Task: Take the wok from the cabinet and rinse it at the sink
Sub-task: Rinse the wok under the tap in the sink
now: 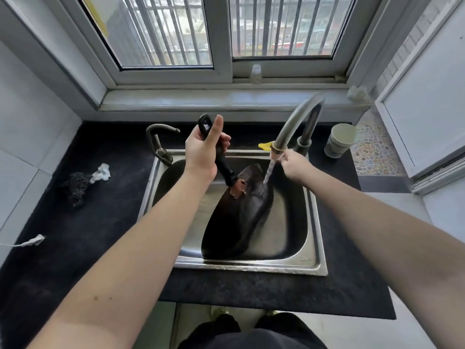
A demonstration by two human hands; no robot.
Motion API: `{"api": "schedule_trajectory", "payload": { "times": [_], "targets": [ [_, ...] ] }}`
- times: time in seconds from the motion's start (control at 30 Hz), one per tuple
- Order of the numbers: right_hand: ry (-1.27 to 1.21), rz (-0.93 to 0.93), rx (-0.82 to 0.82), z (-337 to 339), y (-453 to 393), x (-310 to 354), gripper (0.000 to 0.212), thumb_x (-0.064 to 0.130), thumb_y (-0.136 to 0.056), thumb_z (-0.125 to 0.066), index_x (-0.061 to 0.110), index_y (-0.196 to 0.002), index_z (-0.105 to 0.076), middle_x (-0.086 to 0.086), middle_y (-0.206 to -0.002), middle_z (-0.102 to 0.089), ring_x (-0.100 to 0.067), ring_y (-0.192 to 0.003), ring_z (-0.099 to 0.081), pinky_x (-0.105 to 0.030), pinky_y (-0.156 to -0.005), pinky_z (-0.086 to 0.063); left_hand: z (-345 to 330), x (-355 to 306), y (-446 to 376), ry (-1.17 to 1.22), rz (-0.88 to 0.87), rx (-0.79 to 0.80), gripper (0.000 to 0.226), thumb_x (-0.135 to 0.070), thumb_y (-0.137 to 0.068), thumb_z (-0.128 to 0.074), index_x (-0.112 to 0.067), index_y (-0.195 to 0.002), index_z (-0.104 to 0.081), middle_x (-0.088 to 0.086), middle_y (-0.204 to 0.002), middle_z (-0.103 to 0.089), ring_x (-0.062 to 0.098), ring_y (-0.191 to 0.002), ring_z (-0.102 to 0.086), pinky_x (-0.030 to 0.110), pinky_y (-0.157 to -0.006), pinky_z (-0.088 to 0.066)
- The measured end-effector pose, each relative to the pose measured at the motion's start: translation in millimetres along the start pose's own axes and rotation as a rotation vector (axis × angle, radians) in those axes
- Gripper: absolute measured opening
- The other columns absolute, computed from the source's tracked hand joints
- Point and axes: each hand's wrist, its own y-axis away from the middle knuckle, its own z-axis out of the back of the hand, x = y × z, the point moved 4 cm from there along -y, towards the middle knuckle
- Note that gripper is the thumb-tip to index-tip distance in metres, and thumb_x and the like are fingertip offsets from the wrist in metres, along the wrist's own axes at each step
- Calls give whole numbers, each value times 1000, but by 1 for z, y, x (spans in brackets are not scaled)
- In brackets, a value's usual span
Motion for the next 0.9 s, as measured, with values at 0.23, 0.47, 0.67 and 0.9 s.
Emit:
{"api": "schedule_trajectory", "payload": {
  "times": [0.23,0.47,0.67,0.9],
  "targets": [
    [22,58,-12,3,3,3,45,9,-102,-31,24,-143,-42,-14,-140,-52,-32,-128,-47,-29,-98,-36,-3,10,5,-84,48,-9,40,-46,-86,-64,-10,-68,-59,13,-81,-72,27,-81,-71,47,-84,-56],
    [-39,137,-30,7,12,11,41,13,-104,-32,21,-142,-43,-11,-139,-53,-30,-128,-47,-25,-95,-33,-7,4,7,-148,15,2,46,-46,-89,-62,-10,-59,-58,10,-65,-66,20,-61,-61,36,-66,-53],
    [-51,137,-23,4,13,12,39,10,-103,-33,15,-140,-46,-13,-140,-52,-30,-130,-46,-28,-103,-33,-9,6,6,-170,6,92,48,-44,-89,-62,-10,-56,-53,6,-55,-54,18,-52,-48,30,-57,-44],
    [-37,143,-23,4,12,12,42,7,-101,-32,15,-139,-46,-12,-139,-54,-29,-128,-48,-25,-97,-33,-23,11,12,-215,5,181,45,-43,-88,-62,-13,-57,-50,6,-54,-48,17,-50,-44,27,-53,-41]
  ]
}}
